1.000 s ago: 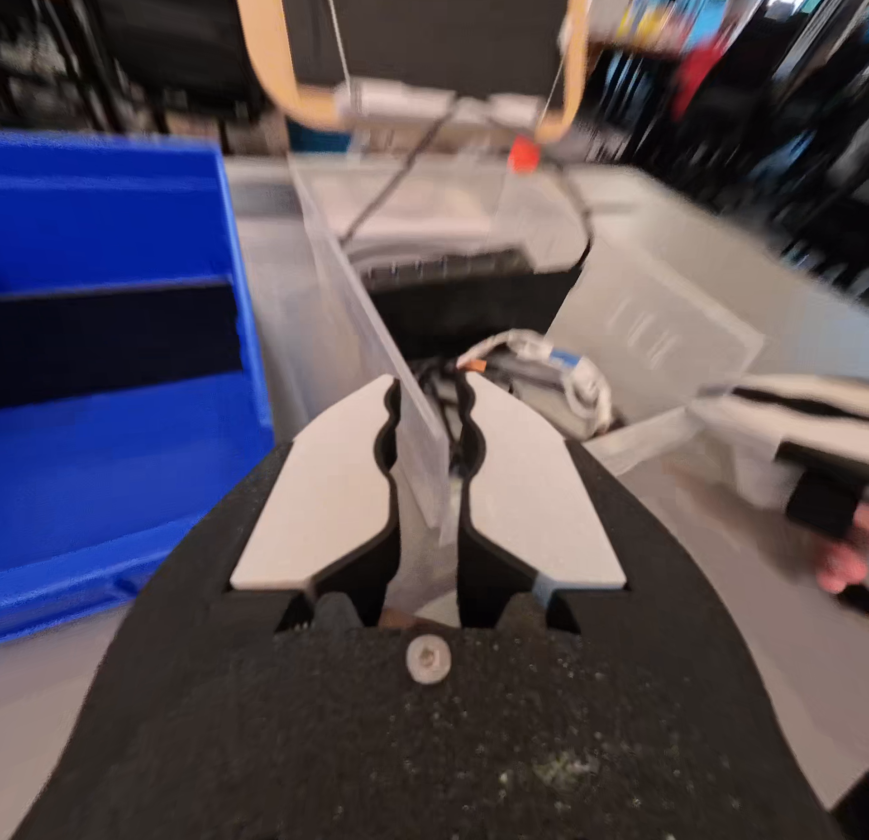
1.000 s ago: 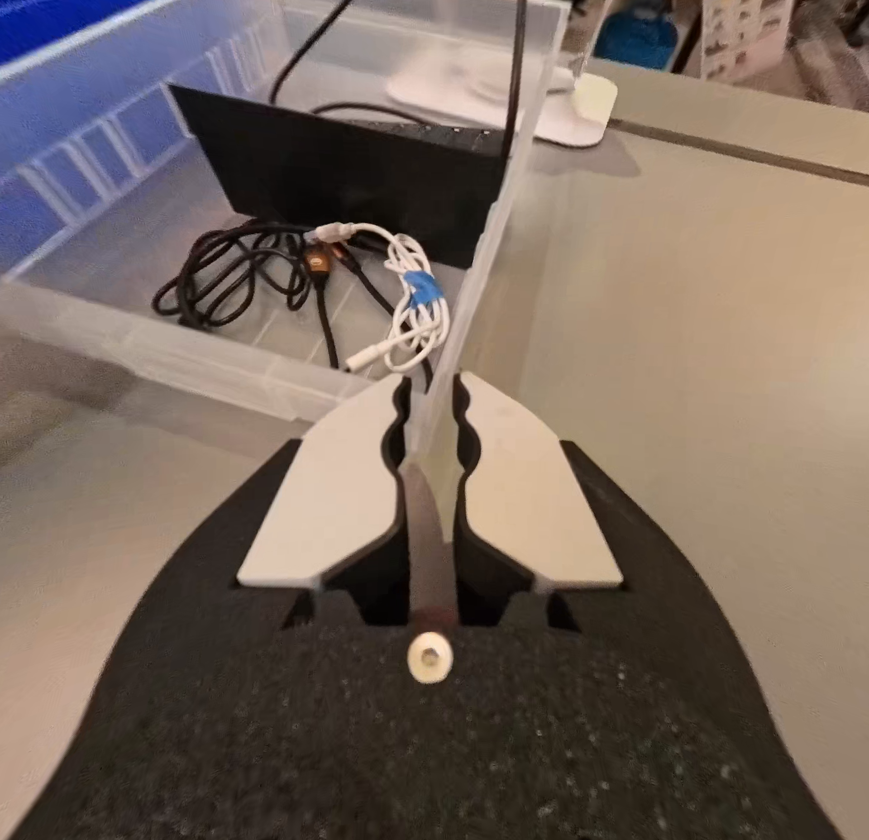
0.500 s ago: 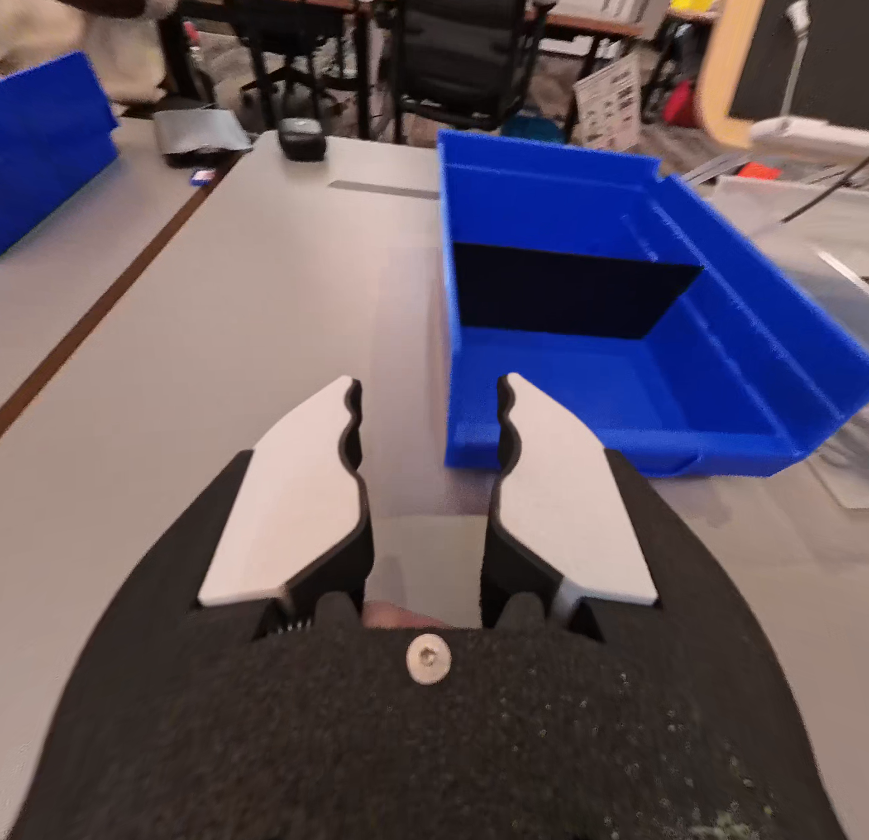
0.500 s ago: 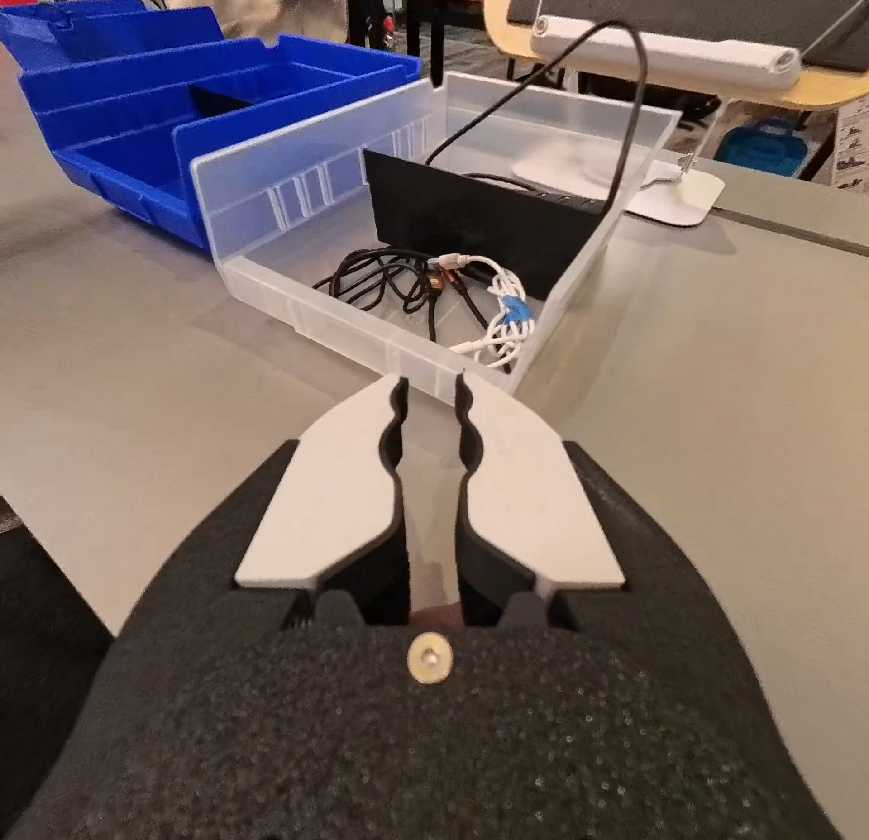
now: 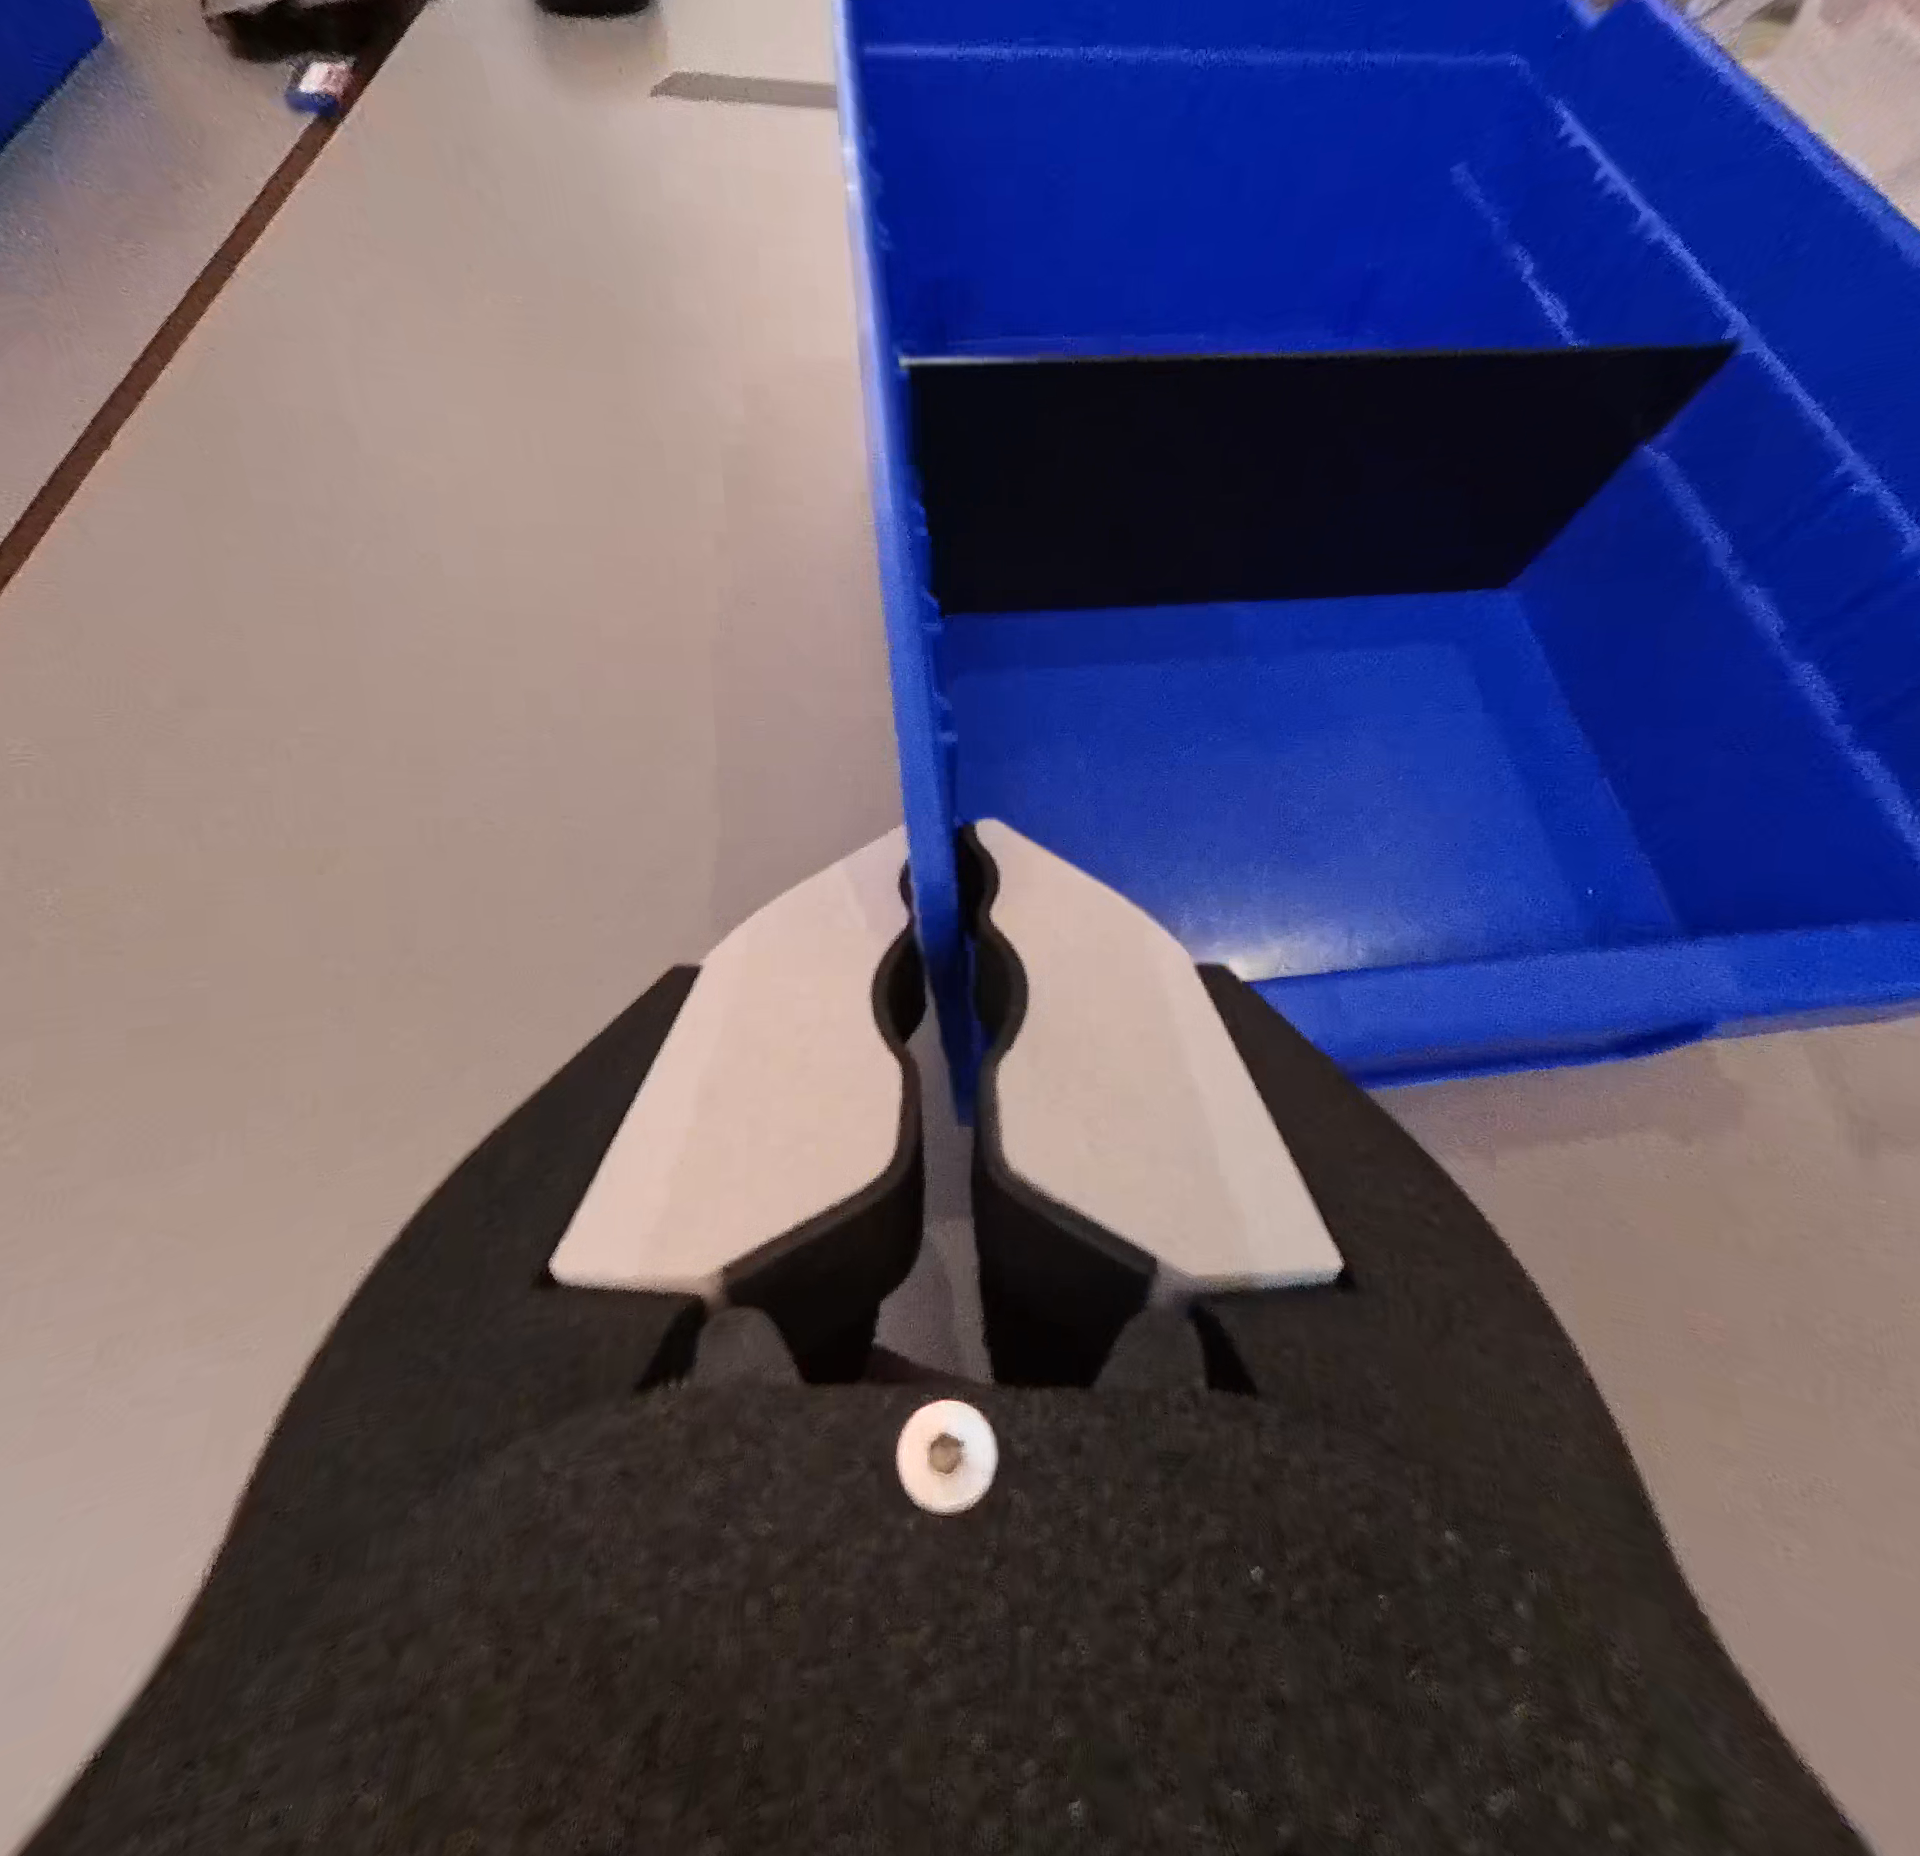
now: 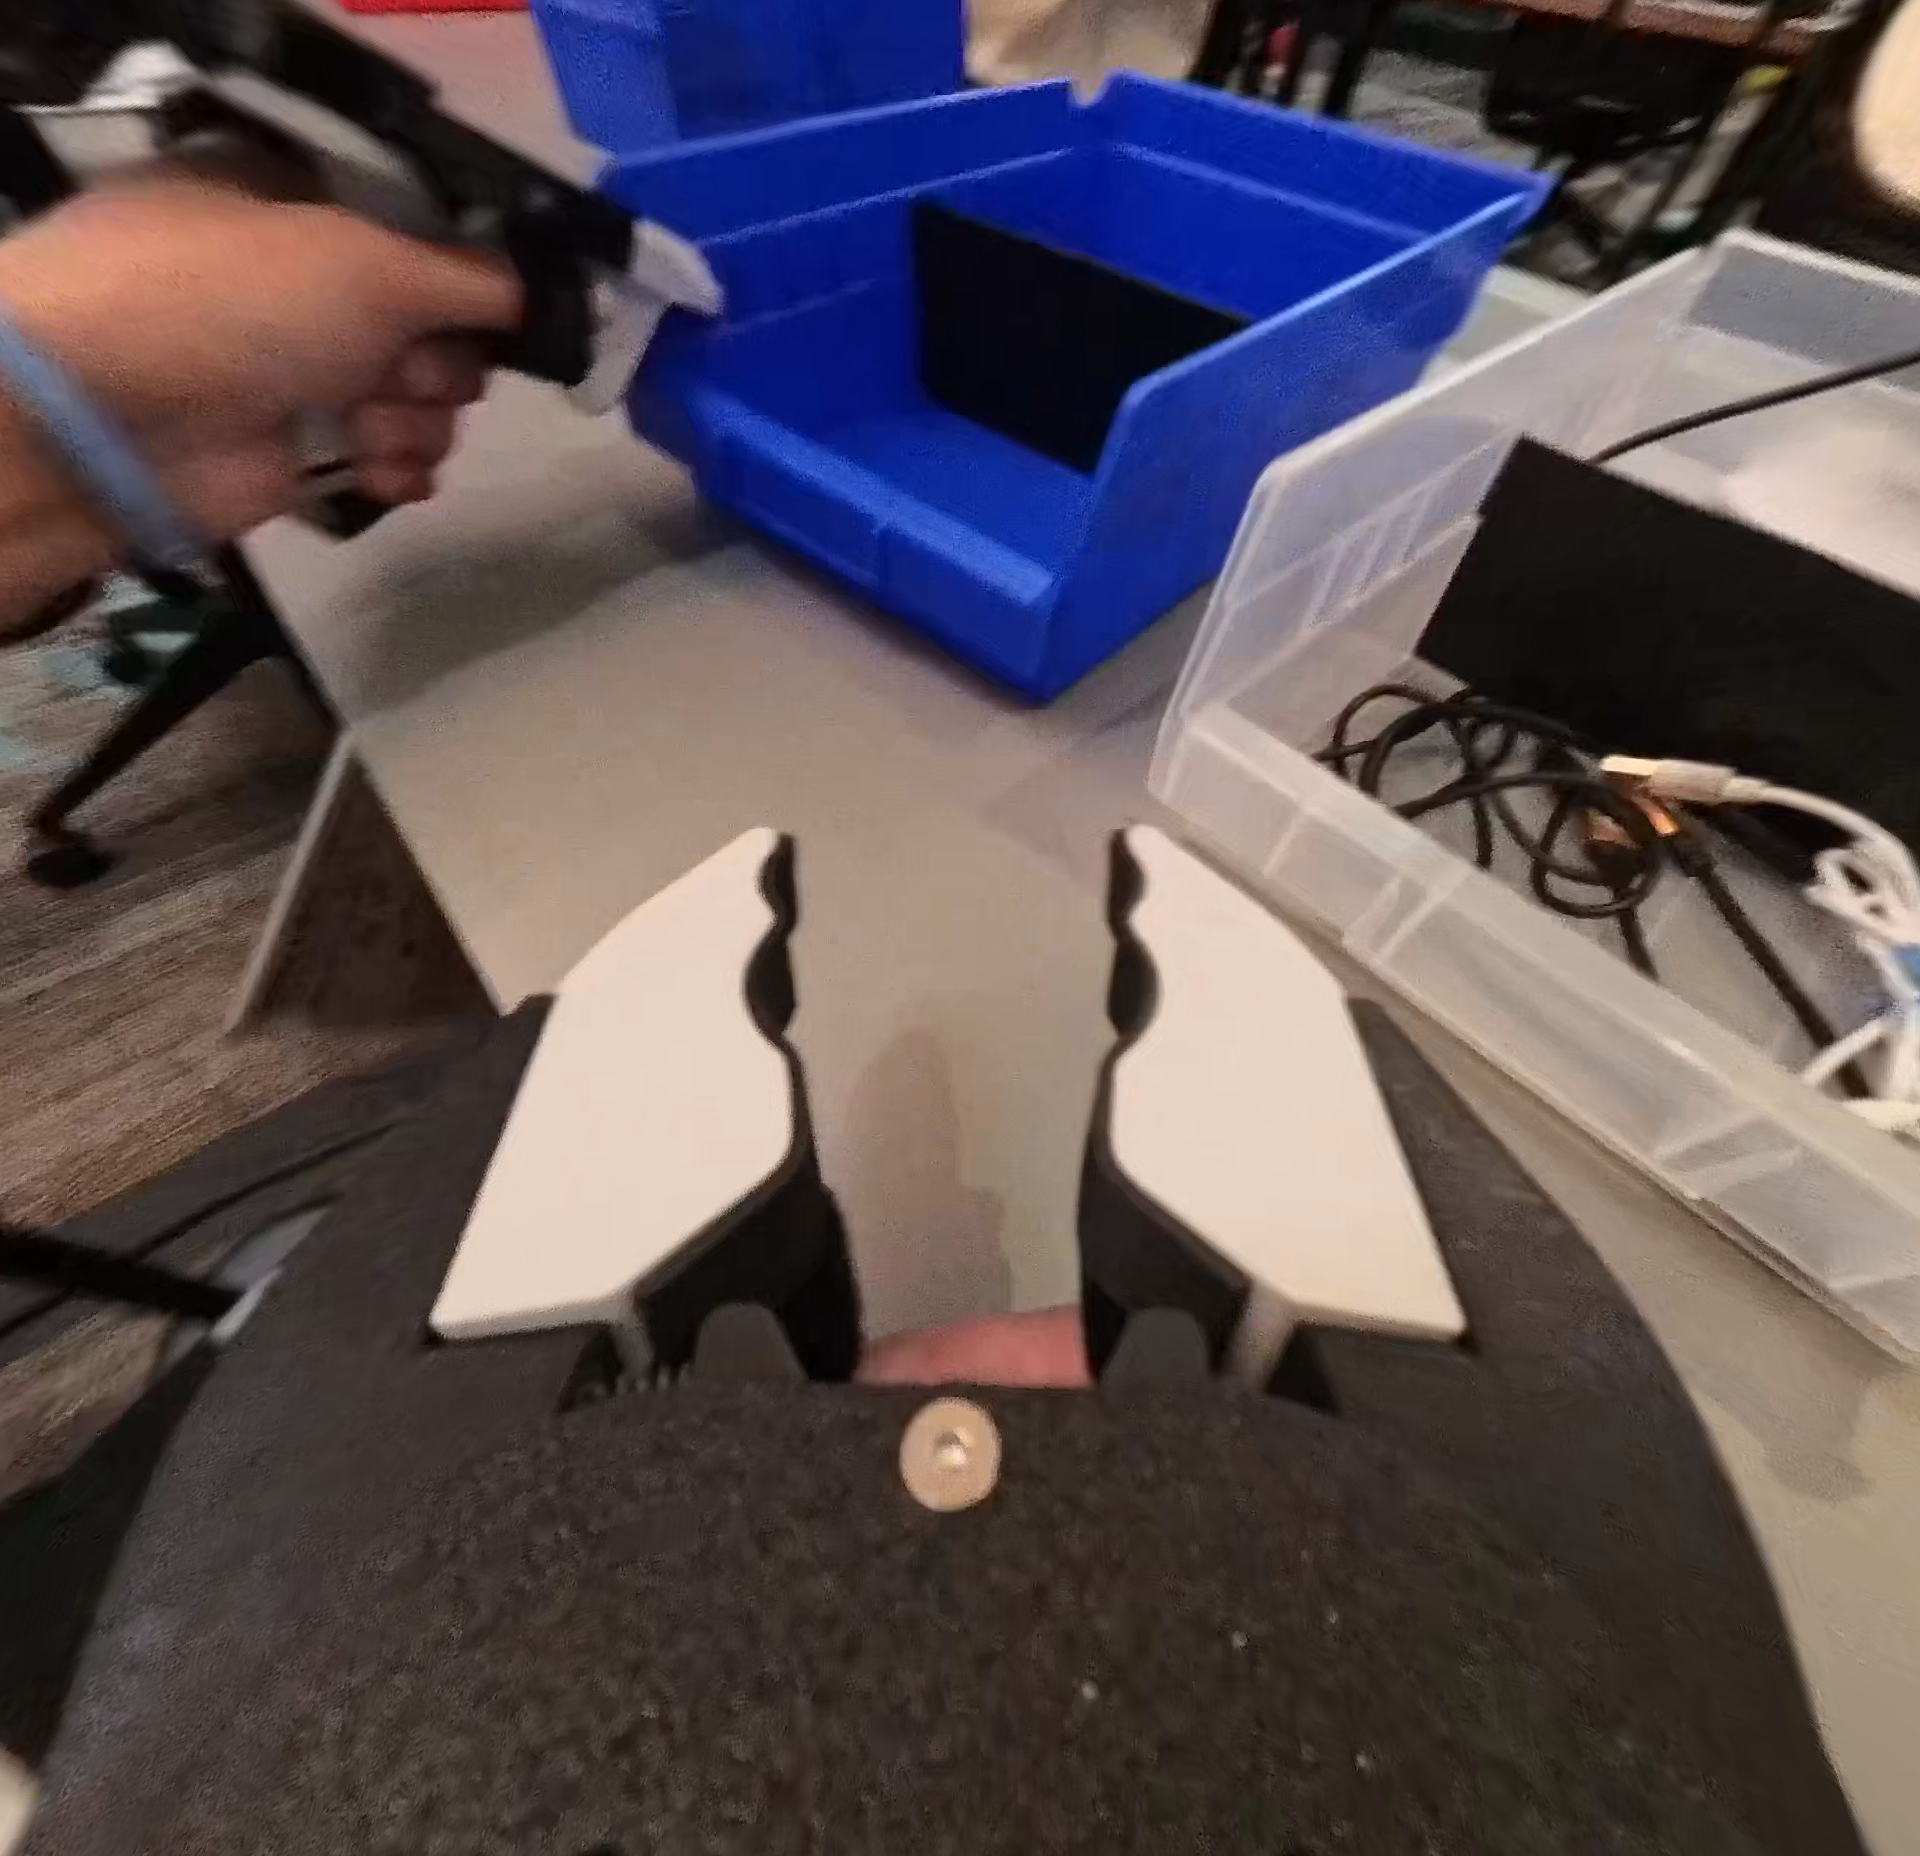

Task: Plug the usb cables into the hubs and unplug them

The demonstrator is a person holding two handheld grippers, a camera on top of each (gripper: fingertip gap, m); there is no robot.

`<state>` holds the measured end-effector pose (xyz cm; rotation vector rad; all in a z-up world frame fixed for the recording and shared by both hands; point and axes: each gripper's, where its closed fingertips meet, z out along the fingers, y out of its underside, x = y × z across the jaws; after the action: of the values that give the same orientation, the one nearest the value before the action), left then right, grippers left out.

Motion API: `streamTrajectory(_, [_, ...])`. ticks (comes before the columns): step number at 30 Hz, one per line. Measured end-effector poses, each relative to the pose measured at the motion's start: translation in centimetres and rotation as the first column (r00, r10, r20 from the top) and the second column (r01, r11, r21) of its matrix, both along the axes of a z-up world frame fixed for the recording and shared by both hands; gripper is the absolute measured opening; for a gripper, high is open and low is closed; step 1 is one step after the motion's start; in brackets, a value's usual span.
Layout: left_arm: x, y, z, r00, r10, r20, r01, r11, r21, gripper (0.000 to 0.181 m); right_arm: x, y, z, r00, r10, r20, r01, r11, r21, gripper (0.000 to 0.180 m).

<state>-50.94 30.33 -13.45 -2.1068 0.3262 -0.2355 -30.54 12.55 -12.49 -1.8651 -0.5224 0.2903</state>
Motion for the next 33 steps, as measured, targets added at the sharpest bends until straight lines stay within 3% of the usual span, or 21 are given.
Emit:
streamTrajectory(2, [-0.1,-2.6,0.0,1.0,0.018,0.007,-0.018,1.0,-0.025,0.004,-0.6,2.3,0.8,0.99,-0.134,0.04,0.132,0.99,0.047,0.07])
streamTrajectory(6, [-0.2,-7.9,-0.1,0.995,0.041,-0.094,-0.04,0.999,0.006,0.004,-1.9,5.2,1.0,0.965,-0.261,0.022,0.26,0.965,0.027,0.07])
streamTrajectory(8, [0.0,-9.9,-0.1,0.995,0.052,-0.079,-0.051,0.999,0.013,0.004,-2.1,5.9,-0.3,0.957,-0.289,0.033,0.29,0.956,-0.032,0.06])
streamTrajectory(10, [-0.1,-11.2,0.0,0.995,0.073,-0.064,-0.072,0.997,0.017,0.005,-2.0,6.0,-1.7,0.952,-0.304,0.044,0.307,0.948,-0.085,0.017])
streamTrajectory(12, [-0.5,-12.0,0.0,0.992,0.092,-0.083,-0.089,0.996,0.031,0.005,-1.8,5.8,-1.4,0.957,-0.288,0.023,0.288,0.953,-0.088,0.005])
streamTrajectory(17, [-0.3,-14.1,2.8,0.987,0.132,-0.088,-0.122,0.986,0.117,0.004,-1.6,4.3,0.5,0.964,-0.262,0.041,0.264,0.963,-0.052,0.004])
streamTrajectory(21, [1.2,-15.4,8.3,0.984,0.17,-0.051,-0.149,0.946,0.289,0.004,-0.2,3.2,6.1,0.965,-0.262,0.025,0.258,0.96,0.113,0.004])
streamTrajectory(25, [6.4,-15.2,14.3,0.996,0.091,0.016,-0.09,0.912,0.401,0.004,4.8,1.7,13.1,0.941,-0.337,-0.001,0.325,0.906,0.273,0.004])
streamTrajectory(28, [13.0,-15.0,17.3,0.998,-0.03,0.054,0.005,0.912,0.411,0.005,11.0,0.2,16.3,0.906,-0.423,-0.031,0.41,0.857,0.313,0.004])
streamTrajectory(30, [18.4,-15.5,18.4,0.991,-0.122,0.057,0.089,0.91,0.405,0.005,15.9,-1.6,17.0,0.873,-0.481,-0.08,0.48,0.817,0.321,0.004])
streamTrajectory(33, [27.4,-16.1,17.8,0.968,-0.248,-0.049,0.246,0.878,0.41,0.004,24.1,-4.9,15.2,0.785,-0.602,-0.148,0.618,0.741,0.263,0.004])
